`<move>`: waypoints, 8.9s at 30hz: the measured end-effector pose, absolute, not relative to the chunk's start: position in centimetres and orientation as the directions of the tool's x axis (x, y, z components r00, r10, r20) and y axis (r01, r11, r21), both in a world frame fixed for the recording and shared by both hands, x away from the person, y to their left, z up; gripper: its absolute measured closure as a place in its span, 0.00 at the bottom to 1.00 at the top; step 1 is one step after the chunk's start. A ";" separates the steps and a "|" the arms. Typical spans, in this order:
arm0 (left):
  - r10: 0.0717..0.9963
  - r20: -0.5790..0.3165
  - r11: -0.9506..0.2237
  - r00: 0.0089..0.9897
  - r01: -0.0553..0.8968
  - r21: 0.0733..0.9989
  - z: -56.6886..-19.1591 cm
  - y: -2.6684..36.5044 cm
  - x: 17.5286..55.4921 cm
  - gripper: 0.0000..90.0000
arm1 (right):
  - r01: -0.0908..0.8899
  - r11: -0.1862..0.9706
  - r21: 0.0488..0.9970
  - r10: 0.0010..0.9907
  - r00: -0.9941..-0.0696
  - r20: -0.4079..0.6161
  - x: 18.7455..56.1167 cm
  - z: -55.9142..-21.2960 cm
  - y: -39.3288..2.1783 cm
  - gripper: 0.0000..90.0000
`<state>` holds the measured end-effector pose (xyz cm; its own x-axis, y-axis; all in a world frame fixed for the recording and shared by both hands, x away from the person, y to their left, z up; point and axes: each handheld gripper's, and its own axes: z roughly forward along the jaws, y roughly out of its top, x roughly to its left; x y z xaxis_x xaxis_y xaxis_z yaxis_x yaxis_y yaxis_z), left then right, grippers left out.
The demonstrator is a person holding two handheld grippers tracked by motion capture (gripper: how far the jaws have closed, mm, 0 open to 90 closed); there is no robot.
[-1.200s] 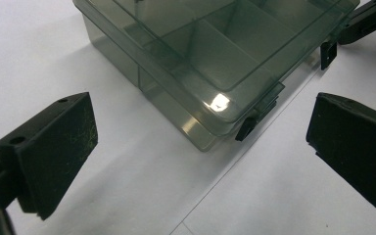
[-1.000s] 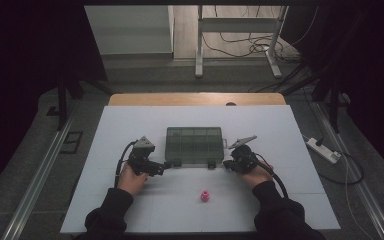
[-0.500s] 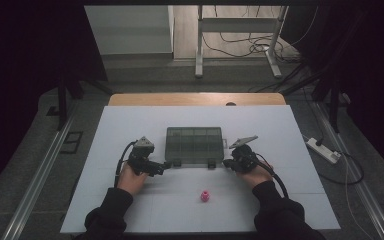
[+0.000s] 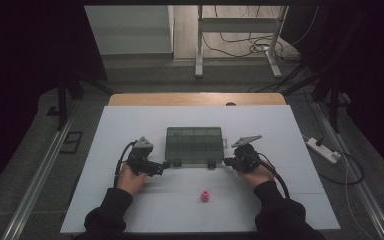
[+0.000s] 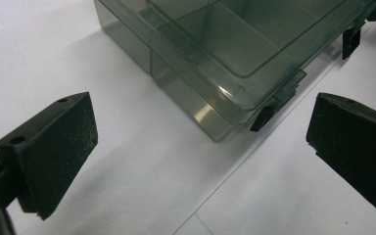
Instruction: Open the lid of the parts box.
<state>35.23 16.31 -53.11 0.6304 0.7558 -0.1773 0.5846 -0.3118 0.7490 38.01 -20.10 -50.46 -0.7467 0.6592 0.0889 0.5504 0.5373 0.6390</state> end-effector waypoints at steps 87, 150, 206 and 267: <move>0.641 -0.198 -0.385 0.741 0.534 0.752 -49.9 12.7 35.5 0.99 | 0.478 0.414 0.775 0.675 -0.732 0.091 39.3 -45.3 -19.9 0.99; 0.645 -0.154 -0.385 0.748 0.493 0.781 -51.8 10.7 36.1 0.99 | 0.470 0.382 0.795 0.699 -0.710 0.084 44.6 -43.6 -18.1 0.99; 0.644 -0.160 -0.379 0.748 0.494 0.782 -51.9 10.7 36.1 0.99 | 0.483 0.372 0.793 0.744 -0.666 0.057 49.7 -43.8 -17.1 0.99; 0.674 -0.124 -0.405 0.729 0.504 0.763 -49.9 12.3 34.9 0.85 | 0.479 0.428 0.767 0.693 -0.718 0.062 44.6 -44.5 -18.0 0.76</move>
